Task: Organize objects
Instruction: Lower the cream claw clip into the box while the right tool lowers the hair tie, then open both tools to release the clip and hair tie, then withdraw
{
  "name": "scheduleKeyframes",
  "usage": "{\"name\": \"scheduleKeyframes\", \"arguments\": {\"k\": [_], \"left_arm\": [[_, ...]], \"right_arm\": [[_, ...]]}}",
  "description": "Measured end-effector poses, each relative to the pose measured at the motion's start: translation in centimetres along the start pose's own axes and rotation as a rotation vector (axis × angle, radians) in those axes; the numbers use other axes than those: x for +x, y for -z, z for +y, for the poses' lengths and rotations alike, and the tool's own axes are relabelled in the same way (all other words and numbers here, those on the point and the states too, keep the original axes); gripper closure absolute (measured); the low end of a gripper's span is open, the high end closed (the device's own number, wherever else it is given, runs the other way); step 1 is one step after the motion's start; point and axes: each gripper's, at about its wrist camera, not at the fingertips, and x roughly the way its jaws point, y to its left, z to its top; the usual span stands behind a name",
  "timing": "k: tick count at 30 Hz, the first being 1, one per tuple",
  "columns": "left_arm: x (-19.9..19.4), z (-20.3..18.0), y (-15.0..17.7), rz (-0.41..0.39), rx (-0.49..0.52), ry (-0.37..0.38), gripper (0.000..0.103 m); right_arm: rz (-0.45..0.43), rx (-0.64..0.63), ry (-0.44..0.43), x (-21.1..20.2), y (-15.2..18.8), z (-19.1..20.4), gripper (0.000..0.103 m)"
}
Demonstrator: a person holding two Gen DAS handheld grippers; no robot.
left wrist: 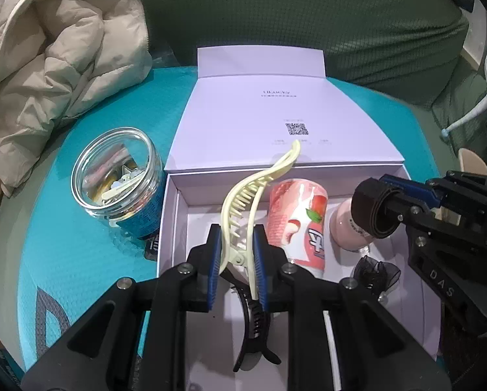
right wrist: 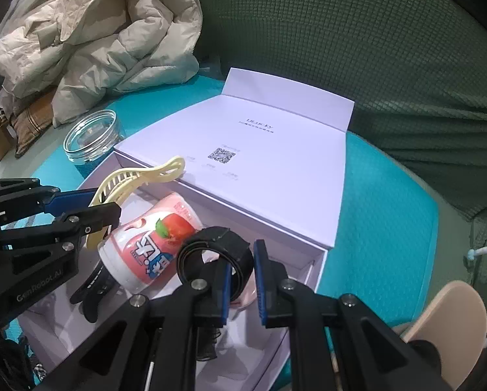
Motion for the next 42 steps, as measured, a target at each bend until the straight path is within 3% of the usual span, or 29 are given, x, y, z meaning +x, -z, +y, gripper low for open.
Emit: {"name": "scheduleKeyframes", "arguments": {"k": [19, 25, 31, 34, 38, 42], "left_arm": [[2.6, -1.0, 0.2, 0.125, 0.041, 0.041, 0.085], [2.5, -1.1, 0.3, 0.127, 0.036, 0.035, 0.085], [2.3, -1.1, 0.4, 0.124, 0.036, 0.012, 0.084], [2.1, -1.0, 0.3, 0.118, 0.036, -0.002, 0.076], [1.4, -0.7, 0.3, 0.096, 0.027, -0.026, 0.056], [0.9, -0.3, 0.2, 0.081, 0.014, -0.024, 0.051]], "right_arm": [[0.033, -0.037, 0.059, 2.4, -0.1, -0.1, 0.091], [0.039, -0.037, 0.063, 2.4, -0.1, -0.1, 0.09], [0.053, -0.034, 0.069, 2.5, -0.1, -0.1, 0.08], [0.043, -0.04, 0.077, 2.1, 0.0, 0.1, 0.072], [0.031, -0.043, 0.083, 1.5, -0.2, 0.3, 0.063], [0.012, -0.045, 0.094, 0.6, -0.5, 0.5, 0.06]]}}
